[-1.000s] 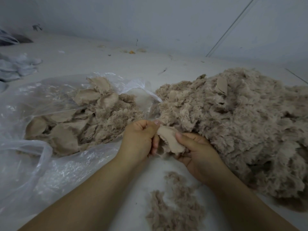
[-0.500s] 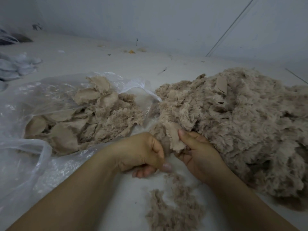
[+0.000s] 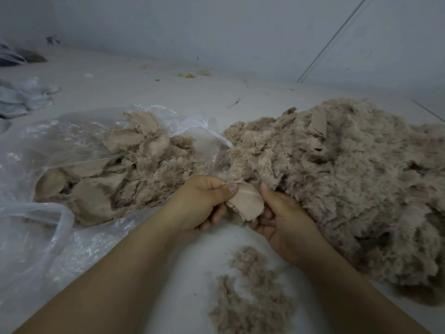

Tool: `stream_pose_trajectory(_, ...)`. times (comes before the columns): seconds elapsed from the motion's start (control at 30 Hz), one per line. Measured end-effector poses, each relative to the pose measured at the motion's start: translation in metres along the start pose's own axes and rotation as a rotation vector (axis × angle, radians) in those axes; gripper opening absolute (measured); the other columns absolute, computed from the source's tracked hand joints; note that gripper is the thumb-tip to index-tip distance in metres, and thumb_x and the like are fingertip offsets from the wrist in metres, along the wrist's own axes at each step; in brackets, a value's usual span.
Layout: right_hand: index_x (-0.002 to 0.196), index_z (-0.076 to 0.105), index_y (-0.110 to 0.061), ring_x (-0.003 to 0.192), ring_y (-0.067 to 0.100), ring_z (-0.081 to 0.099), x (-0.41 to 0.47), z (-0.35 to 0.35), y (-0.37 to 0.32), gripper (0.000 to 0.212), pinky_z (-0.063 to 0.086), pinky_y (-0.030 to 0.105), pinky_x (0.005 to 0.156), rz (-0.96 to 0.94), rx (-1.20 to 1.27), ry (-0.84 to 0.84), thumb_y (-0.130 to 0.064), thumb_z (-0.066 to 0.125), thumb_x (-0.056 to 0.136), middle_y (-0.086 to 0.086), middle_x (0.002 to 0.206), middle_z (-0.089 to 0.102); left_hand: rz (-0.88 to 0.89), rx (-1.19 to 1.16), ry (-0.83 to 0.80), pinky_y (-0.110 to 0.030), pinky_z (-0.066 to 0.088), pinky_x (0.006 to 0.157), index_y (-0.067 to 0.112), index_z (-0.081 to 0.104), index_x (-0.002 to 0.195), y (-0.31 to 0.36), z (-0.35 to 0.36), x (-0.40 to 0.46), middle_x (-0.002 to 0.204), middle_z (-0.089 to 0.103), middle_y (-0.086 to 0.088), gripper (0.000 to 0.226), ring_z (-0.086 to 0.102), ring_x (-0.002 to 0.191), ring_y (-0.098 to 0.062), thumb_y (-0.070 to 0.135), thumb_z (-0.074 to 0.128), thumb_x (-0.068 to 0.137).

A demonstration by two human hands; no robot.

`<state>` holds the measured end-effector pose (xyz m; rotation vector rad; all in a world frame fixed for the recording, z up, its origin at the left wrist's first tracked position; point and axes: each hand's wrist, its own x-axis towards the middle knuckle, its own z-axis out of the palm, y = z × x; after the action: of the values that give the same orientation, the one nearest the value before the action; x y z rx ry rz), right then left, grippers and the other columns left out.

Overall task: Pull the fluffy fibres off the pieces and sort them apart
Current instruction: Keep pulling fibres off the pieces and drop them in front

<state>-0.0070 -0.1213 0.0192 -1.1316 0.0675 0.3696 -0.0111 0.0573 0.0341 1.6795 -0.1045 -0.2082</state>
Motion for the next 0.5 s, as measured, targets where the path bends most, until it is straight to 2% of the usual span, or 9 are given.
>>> stream_pose_trajectory(0.03,0.085,0.067,-0.007,0.037,0.006,0.042,0.0008,-0.0005,-0.0001,0.042,0.047,0.022,0.046,0.024,0.059,0.025,-0.045,0.067,0.068,-0.002,0.047,0.043,0.001,-0.031,-0.001,-0.015,0.023,0.035,0.015,0.071,0.071,-0.0003,-0.0007,0.0002,0.043,0.046,-0.007,0.035,0.031,0.028,-0.014,0.035,0.057,0.096)
stream_pose_trajectory(0.1,0.082,0.068,-0.01,0.038,0.005,0.038,0.0012,-0.0007,-0.001,0.044,0.046,0.022,0.047,0.049,0.117,0.015,-0.05,0.07,0.064,-0.004,0.046,0.041,0.006,-0.062,-0.007,-0.015,0.022,0.035,0.016,0.072,0.071,-0.0011,-0.0008,0.0002,0.043,0.046,-0.007,0.034,0.03,0.028,-0.014,0.036,0.057,0.095)
stream_pose_trajectory(0.2,0.096,0.064,0.0,0.046,0.006,0.049,-0.0005,-0.0009,0.0001,0.046,0.046,0.019,0.05,-0.002,0.021,-0.044,-0.038,0.07,0.07,-0.004,0.051,0.054,0.002,-0.101,-0.012,-0.015,0.021,0.035,0.016,0.071,0.068,-0.0027,0.0002,0.0004,0.041,0.044,-0.008,0.035,0.027,0.028,-0.015,0.033,0.057,0.095)
stream_pose_trajectory(0.27,0.105,0.06,0.006,0.049,0.006,0.053,-0.0001,0.0001,0.0012,0.047,0.046,0.018,0.048,-0.035,0.028,-0.025,-0.029,0.066,0.075,0.001,0.058,0.058,-0.018,-0.159,0.005,-0.017,0.018,0.035,0.011,0.068,0.068,-0.0028,-0.0006,0.0009,0.04,0.04,-0.009,0.035,0.024,0.028,-0.017,0.029,0.057,0.095)
stream_pose_trajectory(0.33,0.088,0.06,0.001,0.042,0.005,0.045,0.0009,0.0005,0.0018,0.03,0.045,0.019,0.046,-0.046,0.086,-0.014,-0.027,0.064,0.079,0.001,0.052,0.047,-0.033,-0.253,0.044,-0.02,0.014,0.036,0.004,0.063,0.071,-0.0041,-0.0008,0.0018,0.039,0.037,-0.009,0.032,0.022,0.029,-0.016,0.024,0.056,0.095)
stream_pose_trajectory(0.4,0.075,0.058,-0.004,0.037,0.004,0.037,0.0016,0.0001,0.001,0.025,0.045,0.02,0.047,-0.046,0.105,-0.01,-0.024,0.057,0.089,-0.002,0.048,0.036,-0.028,-0.343,0.153,-0.018,0.014,0.036,0.008,0.059,0.063,-0.0061,-0.0005,0.0039,0.04,0.037,-0.009,0.035,0.022,0.028,-0.016,0.02,0.055,0.096)
stream_pose_trajectory(0.5,0.071,0.058,-0.001,0.036,0.003,0.037,0.0016,-0.0017,0.0012,0.033,0.046,0.02,0.049,-0.051,0.071,-0.014,-0.023,0.051,0.095,-0.003,0.046,0.035,0.095,-0.35,0.505,-0.018,0.022,0.034,0.012,0.06,0.067,-0.0078,-0.0068,0.0084,0.043,0.045,-0.008,0.031,0.031,0.029,-0.017,0.014,0.054,0.097)
